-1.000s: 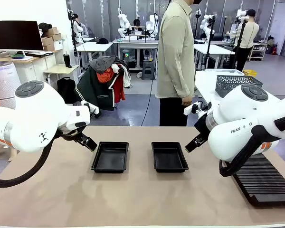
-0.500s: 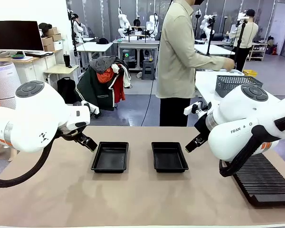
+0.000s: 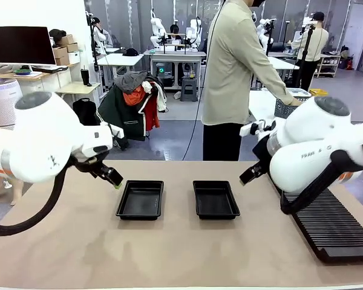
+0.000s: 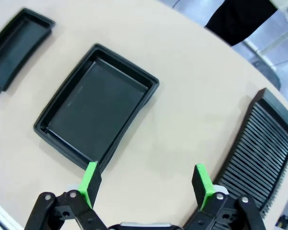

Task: Inspect and transfer BCBs to ESD trays.
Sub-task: Pick up the Blank PCB from the PCB Rack and place it in the left ESD tray.

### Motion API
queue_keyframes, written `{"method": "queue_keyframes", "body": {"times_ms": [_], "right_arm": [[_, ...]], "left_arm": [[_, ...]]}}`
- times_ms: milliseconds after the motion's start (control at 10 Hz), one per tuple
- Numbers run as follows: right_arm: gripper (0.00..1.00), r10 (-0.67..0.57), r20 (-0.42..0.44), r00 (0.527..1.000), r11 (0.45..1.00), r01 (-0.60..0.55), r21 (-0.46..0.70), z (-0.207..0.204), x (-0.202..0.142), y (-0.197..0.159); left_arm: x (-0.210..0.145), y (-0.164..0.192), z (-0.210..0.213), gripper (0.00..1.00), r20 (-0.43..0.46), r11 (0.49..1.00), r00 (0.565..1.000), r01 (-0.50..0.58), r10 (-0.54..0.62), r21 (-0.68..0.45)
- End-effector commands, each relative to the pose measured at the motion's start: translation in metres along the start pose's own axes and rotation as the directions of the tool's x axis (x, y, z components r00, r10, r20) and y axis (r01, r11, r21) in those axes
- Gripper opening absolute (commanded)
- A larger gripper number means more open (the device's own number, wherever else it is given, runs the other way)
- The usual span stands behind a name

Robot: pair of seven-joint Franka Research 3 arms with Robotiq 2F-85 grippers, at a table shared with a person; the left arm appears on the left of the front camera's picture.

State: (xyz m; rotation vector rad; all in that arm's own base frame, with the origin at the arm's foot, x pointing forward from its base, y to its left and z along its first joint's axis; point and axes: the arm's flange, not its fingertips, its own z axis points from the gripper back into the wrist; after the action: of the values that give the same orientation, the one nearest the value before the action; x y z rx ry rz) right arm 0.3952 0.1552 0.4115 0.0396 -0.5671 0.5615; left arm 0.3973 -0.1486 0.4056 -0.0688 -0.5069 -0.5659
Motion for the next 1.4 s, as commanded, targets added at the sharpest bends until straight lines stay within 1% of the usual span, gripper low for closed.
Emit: {"method": "queue_keyframes", "body": {"times_ms": [0, 100, 200, 300, 400, 600, 800, 1000, 1100, 1300], "right_arm": [[1.00, -0.093, -0.039, 0.995, 0.995, 0.095, 0.035, 0.043, 0.012, -0.006], [1.00, -0.102, -0.053, 0.993, 0.993, 0.104, 0.050, 0.064, 0.019, -0.015], [1.00, -0.136, -0.074, 0.988, 0.986, 0.143, 0.087, 0.082, 0.024, -0.021], [1.00, -0.157, -0.103, 0.982, 0.973, 0.171, 0.153, 0.104, 0.028, -0.029], [1.00, -0.182, -0.132, 0.974, 0.962, 0.204, 0.183, 0.125, 0.032, -0.044], [1.00, -0.257, -0.193, 0.947, 0.921, 0.301, 0.249, 0.157, 0.034, -0.064], [1.00, -0.307, -0.275, 0.911, 0.882, 0.381, 0.278, 0.180, 0.033, -0.088], [1.00, -0.351, -0.342, 0.872, 0.823, 0.461, 0.331, 0.196, 0.036, -0.117], [1.00, -0.391, -0.357, 0.849, 0.774, 0.513, 0.372, 0.204, 0.034, -0.129], [1.00, -0.438, -0.384, 0.813, 0.712, 0.575, 0.403, 0.219, 0.032, -0.153]], "left_arm": [[0.003, 0.012, 0.054, 1.00, -0.030, 0.997, 0.999, -0.034, 0.032, -0.064], [0.009, 0.009, 0.071, 1.00, -0.031, 0.994, 0.997, -0.074, 0.072, -0.076], [0.012, 0.015, 0.090, 1.00, -0.073, 0.983, 0.989, -0.137, 0.129, -0.125], [0.016, 0.021, 0.111, 1.00, -0.124, 0.953, 0.974, -0.211, 0.187, -0.217], [0.021, 0.022, 0.130, 1.00, -0.125, 0.928, 0.966, -0.254, 0.228, -0.273], [0.025, 0.029, 0.163, 1.00, -0.156, 0.902, 0.953, -0.296, 0.258, -0.314], [0.023, 0.039, 0.189, 1.00, -0.164, 0.869, 0.937, -0.348, 0.309, -0.352], [0.025, 0.048, 0.209, 1.00, -0.159, 0.835, 0.918, -0.396, 0.362, -0.382], [0.025, 0.055, 0.225, 1.00, -0.154, 0.829, 0.913, -0.406, 0.377, -0.385], [0.026, 0.058, 0.246, 1.00, -0.143, 0.813, 0.906, -0.421, 0.398, -0.402]]}}
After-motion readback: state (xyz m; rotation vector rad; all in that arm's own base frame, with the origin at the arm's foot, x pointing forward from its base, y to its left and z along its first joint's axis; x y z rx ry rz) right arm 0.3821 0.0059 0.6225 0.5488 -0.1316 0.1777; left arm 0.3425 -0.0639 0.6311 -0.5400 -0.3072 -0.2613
